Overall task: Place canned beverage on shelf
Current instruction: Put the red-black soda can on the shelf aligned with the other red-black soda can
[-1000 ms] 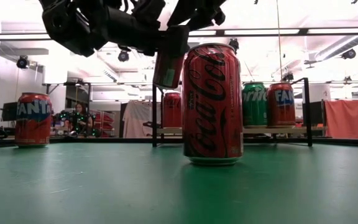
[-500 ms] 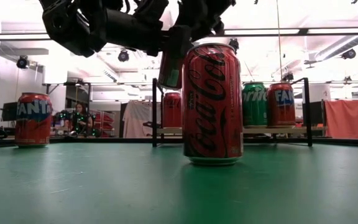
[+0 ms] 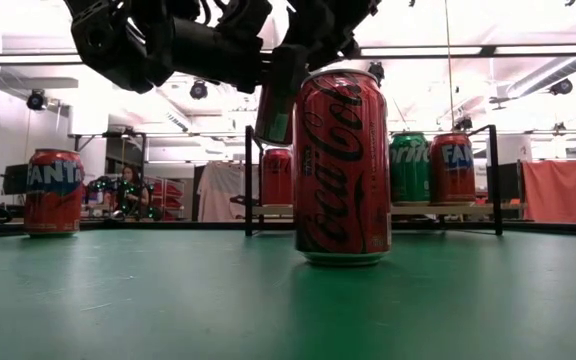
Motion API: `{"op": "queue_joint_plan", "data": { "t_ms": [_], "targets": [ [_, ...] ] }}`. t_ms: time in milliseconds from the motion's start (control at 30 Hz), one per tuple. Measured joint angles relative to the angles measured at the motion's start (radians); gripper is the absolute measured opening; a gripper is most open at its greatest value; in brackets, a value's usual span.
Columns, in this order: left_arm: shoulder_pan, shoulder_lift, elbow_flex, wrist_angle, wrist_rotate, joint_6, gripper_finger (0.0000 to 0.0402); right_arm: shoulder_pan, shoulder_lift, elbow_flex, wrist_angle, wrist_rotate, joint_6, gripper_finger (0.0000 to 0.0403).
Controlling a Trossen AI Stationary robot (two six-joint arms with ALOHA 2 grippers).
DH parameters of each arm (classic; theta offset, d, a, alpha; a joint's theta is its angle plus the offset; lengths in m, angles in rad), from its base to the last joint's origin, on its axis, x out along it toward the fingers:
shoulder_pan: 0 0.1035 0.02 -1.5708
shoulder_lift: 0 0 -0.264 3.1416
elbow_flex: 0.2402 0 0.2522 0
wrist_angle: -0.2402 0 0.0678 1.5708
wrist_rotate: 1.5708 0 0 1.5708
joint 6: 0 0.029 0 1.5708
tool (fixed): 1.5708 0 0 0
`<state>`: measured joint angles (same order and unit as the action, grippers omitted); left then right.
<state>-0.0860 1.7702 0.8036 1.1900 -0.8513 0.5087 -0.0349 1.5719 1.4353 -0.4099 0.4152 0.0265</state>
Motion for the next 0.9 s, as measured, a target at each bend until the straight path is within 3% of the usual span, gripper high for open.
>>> {"op": "queue_joint_plan", "data": {
  "t_ms": [133,267,900],
  "targets": [
    [0.000,0.000,0.000,0.000,0.000,-0.003,0.0306,0.000,0.000,0.000,0.000,0.000,0.000,0.0275],
    [-0.001,0.000,0.000,0.006,0.007,-0.009,0.0325,-0.001,0.000,0.000,-0.002,-0.002,0.018,0.0274],
    [-0.002,-0.001,0.000,-0.042,-0.033,-0.031,0.0324,-0.036,0.002,-0.002,-0.004,-0.039,0.031,0.0274]
  ]
}}
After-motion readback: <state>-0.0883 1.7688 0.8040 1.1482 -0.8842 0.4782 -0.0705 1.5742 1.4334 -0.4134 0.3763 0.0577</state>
